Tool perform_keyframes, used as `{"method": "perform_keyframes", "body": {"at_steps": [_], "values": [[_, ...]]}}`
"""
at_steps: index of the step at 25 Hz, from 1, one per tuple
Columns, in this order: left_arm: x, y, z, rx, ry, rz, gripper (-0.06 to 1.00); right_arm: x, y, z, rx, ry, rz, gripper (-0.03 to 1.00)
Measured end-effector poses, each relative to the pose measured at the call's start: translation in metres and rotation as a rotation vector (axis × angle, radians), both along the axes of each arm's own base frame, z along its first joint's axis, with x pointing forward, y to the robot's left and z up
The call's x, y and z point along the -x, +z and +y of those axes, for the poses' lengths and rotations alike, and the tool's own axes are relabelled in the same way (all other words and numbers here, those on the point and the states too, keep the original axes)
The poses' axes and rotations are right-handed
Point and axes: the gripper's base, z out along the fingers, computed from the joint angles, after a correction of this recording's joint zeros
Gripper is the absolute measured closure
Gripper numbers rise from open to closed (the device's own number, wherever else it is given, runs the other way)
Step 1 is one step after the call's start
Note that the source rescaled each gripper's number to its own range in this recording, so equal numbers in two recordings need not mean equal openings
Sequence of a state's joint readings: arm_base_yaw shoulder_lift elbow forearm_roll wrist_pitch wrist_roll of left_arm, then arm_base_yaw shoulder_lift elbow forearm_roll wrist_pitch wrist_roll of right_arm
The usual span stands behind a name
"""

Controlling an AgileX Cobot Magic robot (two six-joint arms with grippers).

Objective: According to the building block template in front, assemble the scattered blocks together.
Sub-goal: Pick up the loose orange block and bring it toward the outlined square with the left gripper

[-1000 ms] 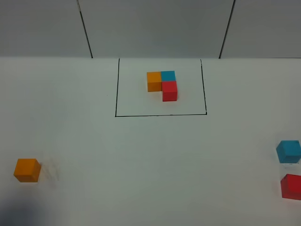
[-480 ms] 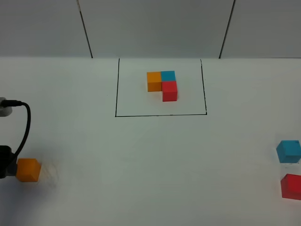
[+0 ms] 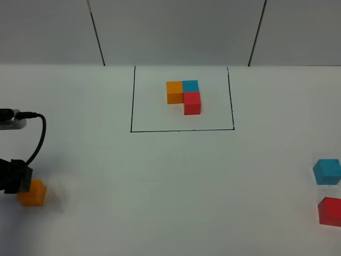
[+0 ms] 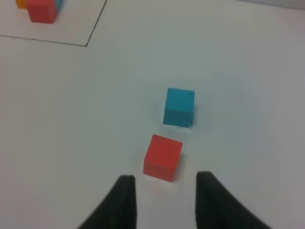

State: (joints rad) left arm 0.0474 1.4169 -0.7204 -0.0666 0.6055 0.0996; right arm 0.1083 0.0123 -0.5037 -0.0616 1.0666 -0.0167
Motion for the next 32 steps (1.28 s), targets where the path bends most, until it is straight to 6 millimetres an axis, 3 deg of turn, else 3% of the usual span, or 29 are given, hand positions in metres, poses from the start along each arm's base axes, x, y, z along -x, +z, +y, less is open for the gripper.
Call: {"method": "perform_keyframes", "body": {"at_steps": [14, 23, 32], "values": [[-0.021, -0.041, 0.001, 0.001, 0.012, 0.038, 0.29, 0.000, 0.000, 0.000, 0.000, 0.000, 0.000, 0.97], [-0.028, -0.057, 0.002, 0.000, 0.017, 0.043, 0.29, 0.000, 0.000, 0.000, 0.000, 0.000, 0.000, 0.97], [-0.041, -0.060, 0.002, 0.000, 0.018, 0.036, 0.29, 0.000, 0.000, 0.000, 0.000, 0.000, 0.000, 0.97]]}}
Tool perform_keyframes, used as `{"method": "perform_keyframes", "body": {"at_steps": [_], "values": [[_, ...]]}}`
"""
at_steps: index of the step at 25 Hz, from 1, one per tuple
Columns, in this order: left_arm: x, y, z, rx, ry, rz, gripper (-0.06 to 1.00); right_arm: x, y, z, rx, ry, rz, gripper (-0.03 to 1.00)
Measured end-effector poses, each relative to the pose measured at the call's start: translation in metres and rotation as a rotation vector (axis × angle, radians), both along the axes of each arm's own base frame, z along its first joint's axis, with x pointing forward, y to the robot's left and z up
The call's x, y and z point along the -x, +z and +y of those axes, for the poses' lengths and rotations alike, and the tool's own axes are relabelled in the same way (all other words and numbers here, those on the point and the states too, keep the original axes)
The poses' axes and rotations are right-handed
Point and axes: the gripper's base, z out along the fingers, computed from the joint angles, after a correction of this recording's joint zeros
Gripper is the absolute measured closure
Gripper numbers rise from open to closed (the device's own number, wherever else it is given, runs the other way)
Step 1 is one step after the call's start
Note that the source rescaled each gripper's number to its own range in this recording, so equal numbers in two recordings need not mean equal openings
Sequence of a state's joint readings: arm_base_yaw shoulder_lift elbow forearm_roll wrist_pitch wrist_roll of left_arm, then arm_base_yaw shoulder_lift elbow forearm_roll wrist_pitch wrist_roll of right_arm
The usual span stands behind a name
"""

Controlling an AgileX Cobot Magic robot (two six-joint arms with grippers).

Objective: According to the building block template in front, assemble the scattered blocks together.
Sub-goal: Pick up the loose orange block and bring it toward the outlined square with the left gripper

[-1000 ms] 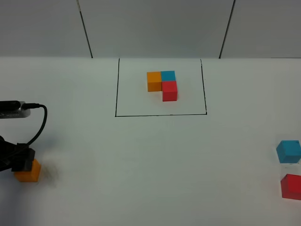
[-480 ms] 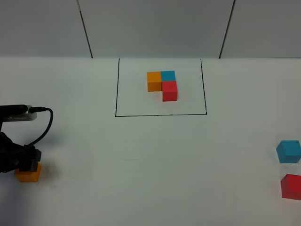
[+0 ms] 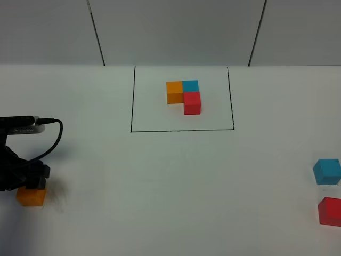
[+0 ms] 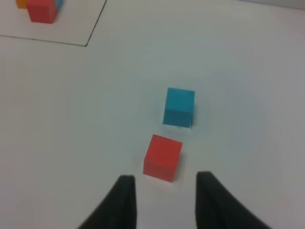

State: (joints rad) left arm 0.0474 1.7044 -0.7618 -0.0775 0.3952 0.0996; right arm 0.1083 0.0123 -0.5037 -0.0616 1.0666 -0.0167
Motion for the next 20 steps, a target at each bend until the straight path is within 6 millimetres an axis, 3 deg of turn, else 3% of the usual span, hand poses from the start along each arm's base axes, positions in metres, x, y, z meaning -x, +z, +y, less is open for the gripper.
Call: {"method": "perform_keyframes", "body": {"at_steps": [9, 11, 13, 15, 16, 18, 20], "values": [[-0.007, -0.017, 0.000, 0.003, 0.000, 0.057, 0.29, 0.000, 0.000, 0.000, 0.000, 0.000, 0.000, 0.97], [-0.008, -0.019, 0.000, 0.003, 0.000, 0.063, 0.33, 0.000, 0.000, 0.000, 0.000, 0.000, 0.000, 0.97], [-0.007, -0.019, 0.000, 0.004, 0.000, 0.067, 0.48, 0.000, 0.000, 0.000, 0.000, 0.000, 0.000, 0.97], [-0.007, -0.020, -0.001, 0.004, -0.006, 0.076, 0.83, 0.000, 0.000, 0.000, 0.000, 0.000, 0.000, 0.97], [-0.006, -0.019, -0.003, -0.003, -0.030, 0.083, 0.94, 0.000, 0.000, 0.000, 0.000, 0.000, 0.000, 0.97], [-0.008, -0.017, -0.014, -0.019, -0.121, 0.100, 0.92, 0.000, 0.000, 0.000, 0.000, 0.000, 0.000, 0.97], [-0.015, -0.008, -0.037, -0.039, -0.287, 0.093, 0.92, 0.000, 0.000, 0.000, 0.000, 0.000, 0.000, 0.97]]}}
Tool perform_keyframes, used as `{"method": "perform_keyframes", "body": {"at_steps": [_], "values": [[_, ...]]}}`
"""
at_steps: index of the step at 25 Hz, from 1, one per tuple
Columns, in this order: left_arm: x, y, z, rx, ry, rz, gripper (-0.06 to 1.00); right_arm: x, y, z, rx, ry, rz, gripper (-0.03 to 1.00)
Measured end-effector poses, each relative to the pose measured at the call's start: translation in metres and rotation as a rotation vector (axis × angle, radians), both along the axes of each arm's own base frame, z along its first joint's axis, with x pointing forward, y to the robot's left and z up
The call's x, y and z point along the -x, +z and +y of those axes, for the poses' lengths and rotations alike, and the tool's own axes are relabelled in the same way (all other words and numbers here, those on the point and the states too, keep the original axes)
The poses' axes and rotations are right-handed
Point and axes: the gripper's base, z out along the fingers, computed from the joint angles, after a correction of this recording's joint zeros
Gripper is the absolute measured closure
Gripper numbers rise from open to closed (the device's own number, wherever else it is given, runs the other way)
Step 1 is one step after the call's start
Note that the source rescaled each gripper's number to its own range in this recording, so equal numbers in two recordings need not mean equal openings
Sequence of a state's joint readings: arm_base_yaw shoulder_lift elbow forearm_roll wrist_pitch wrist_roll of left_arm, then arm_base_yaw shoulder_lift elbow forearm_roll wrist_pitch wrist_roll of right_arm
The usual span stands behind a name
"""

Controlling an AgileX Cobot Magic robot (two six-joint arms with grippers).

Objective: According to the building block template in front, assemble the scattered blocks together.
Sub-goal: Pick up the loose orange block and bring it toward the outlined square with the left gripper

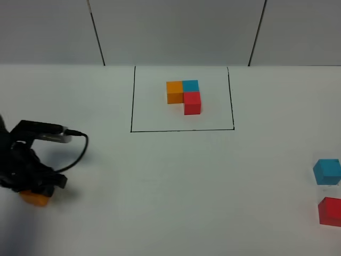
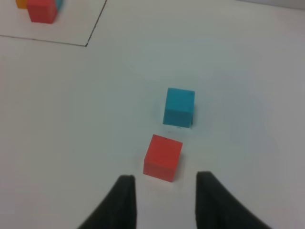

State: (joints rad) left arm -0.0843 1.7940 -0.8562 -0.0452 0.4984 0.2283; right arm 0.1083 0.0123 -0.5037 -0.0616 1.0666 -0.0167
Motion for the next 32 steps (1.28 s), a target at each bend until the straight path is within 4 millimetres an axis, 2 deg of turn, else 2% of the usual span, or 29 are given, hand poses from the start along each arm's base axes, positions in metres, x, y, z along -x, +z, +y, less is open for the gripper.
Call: {"method": "perform_keyframes", "body": {"at_steps": [1, 4, 7, 8, 10, 14, 17, 20, 32], "values": [[-0.004, 0.005, -0.013, -0.005, -0.094, -0.014, 0.92, 0.000, 0.000, 0.000, 0.000, 0.000, 0.000, 0.97], [-0.016, 0.027, -0.068, -0.017, -0.425, -0.084, 0.92, 0.000, 0.000, 0.000, 0.000, 0.000, 0.000, 0.97], [-0.019, 0.051, -0.136, -0.024, -0.766, -0.146, 0.92, 0.000, 0.000, 0.000, 0.000, 0.000, 0.000, 0.97], [-0.018, 0.053, -0.154, -0.027, -0.857, -0.144, 0.92, 0.000, 0.000, 0.000, 0.000, 0.000, 0.000, 0.97], [-0.017, 0.057, -0.193, -0.026, -0.998, -0.143, 0.92, 0.000, 0.000, 0.000, 0.000, 0.000, 0.000, 0.97], [-0.025, 0.059, -0.245, -0.020, -1.131, -0.192, 0.92, 0.000, 0.000, 0.000, 0.000, 0.000, 0.000, 0.97], [-0.030, 0.053, -0.267, -0.027, -1.209, -0.175, 0.92, 0.000, 0.000, 0.000, 0.000, 0.000, 0.000, 0.97], [-0.034, 0.042, -0.275, -0.036, -1.249, -0.122, 0.92, 0.000, 0.000, 0.000, 0.000, 0.000, 0.000, 0.97], [-0.040, -0.004, -0.272, -0.134, -1.350, 0.016, 0.92, 0.000, 0.000, 0.000, 0.000, 0.000, 0.000, 0.97]]}}
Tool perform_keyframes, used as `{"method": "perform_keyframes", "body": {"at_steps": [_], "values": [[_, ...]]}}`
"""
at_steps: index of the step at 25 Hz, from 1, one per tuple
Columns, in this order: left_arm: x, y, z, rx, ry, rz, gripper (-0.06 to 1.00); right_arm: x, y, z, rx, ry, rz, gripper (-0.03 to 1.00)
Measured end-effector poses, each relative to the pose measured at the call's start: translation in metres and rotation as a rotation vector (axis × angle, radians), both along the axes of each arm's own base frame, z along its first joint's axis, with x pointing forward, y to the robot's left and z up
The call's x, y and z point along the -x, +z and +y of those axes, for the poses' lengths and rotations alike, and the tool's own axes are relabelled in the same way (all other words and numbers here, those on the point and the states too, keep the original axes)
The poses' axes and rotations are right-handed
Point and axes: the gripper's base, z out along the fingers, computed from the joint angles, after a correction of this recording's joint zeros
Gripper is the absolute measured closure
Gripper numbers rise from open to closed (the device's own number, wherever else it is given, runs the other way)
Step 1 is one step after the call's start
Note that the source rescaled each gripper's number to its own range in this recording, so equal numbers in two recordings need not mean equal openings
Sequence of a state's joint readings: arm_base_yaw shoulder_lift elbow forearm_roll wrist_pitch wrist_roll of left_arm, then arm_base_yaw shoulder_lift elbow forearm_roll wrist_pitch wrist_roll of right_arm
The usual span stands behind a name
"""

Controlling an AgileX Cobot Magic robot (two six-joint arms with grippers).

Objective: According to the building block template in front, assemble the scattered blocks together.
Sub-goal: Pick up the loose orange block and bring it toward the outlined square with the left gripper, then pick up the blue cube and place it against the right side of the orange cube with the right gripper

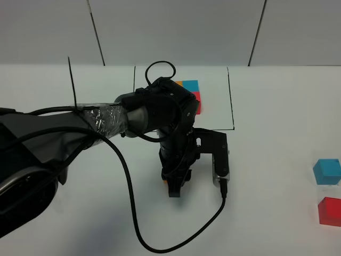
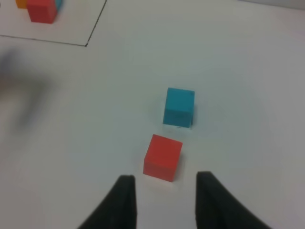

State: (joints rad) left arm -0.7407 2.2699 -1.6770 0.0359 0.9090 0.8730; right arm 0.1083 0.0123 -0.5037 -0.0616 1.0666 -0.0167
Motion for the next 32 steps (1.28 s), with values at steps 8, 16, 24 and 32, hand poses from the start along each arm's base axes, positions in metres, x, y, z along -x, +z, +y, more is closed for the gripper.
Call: {"method": "perform_keyframes", "body": {"at_steps": [8, 16, 24, 32], "values": [[-0.004, -0.010, -0.004, 0.028, 0.000, -0.024, 0.92, 0.000, 0.000, 0.000, 0.000, 0.000, 0.000, 0.97], [-0.004, -0.011, -0.004, 0.025, 0.003, -0.021, 0.41, 0.000, 0.000, 0.000, 0.000, 0.000, 0.000, 0.97], [0.000, 0.053, 0.005, -0.005, -0.020, -0.163, -0.05, 0.000, 0.000, 0.000, 0.000, 0.000, 0.000, 0.97], [0.021, 0.189, 0.052, 0.035, 0.191, -0.457, 0.04, 0.000, 0.000, 0.000, 0.000, 0.000, 0.000, 0.97]]}}
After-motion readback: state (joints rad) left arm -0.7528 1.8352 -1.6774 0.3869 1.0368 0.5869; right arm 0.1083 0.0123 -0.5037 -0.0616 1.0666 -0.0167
